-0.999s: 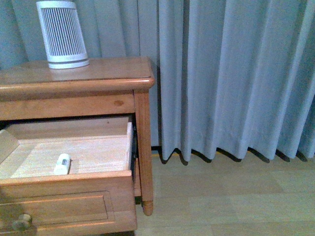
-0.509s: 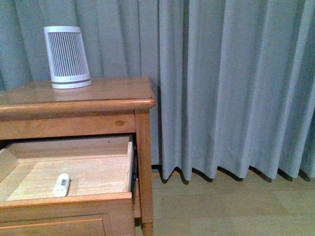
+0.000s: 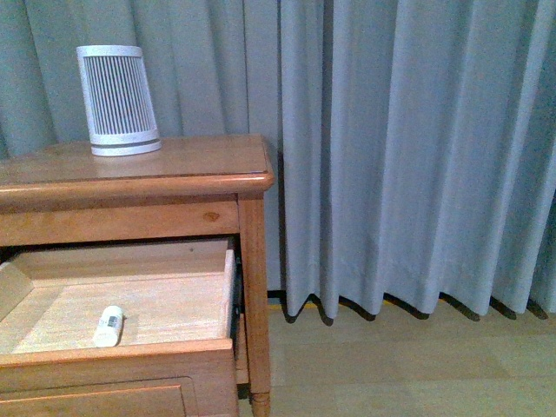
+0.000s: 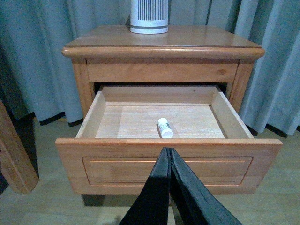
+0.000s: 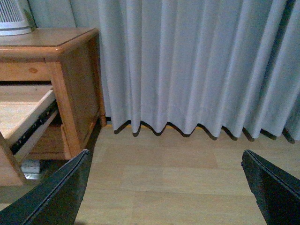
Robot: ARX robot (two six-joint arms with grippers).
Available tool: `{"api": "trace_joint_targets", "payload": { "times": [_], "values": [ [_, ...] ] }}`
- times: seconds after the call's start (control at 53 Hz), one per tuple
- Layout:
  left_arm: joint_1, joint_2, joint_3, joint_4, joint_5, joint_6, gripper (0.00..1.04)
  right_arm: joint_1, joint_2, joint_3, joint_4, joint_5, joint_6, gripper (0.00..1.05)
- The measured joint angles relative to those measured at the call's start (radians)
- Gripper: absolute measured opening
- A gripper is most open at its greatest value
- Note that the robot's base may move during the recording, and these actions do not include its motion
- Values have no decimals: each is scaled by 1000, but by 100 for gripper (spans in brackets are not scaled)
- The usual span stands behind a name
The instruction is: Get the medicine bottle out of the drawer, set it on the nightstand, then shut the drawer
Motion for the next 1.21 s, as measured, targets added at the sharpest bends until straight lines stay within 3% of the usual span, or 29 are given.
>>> {"api": "trace_joint_targets", "payload": {
  "times": [0.566, 0.924, 1.074, 1.206],
  "values": [
    [0, -46, -48, 3, 1, -1, 4, 0, 0, 0, 0, 0, 0, 98],
    [0, -46, -48, 3, 4, -2, 66, 0, 0, 0, 0, 4, 0, 98],
    [0, -47, -48, 2, 3, -2, 97, 0, -1, 0, 0, 2, 0, 98],
    [1, -49, -49, 2, 5, -2, 98, 0, 0, 0, -1, 1, 0, 98]
  ]
}}
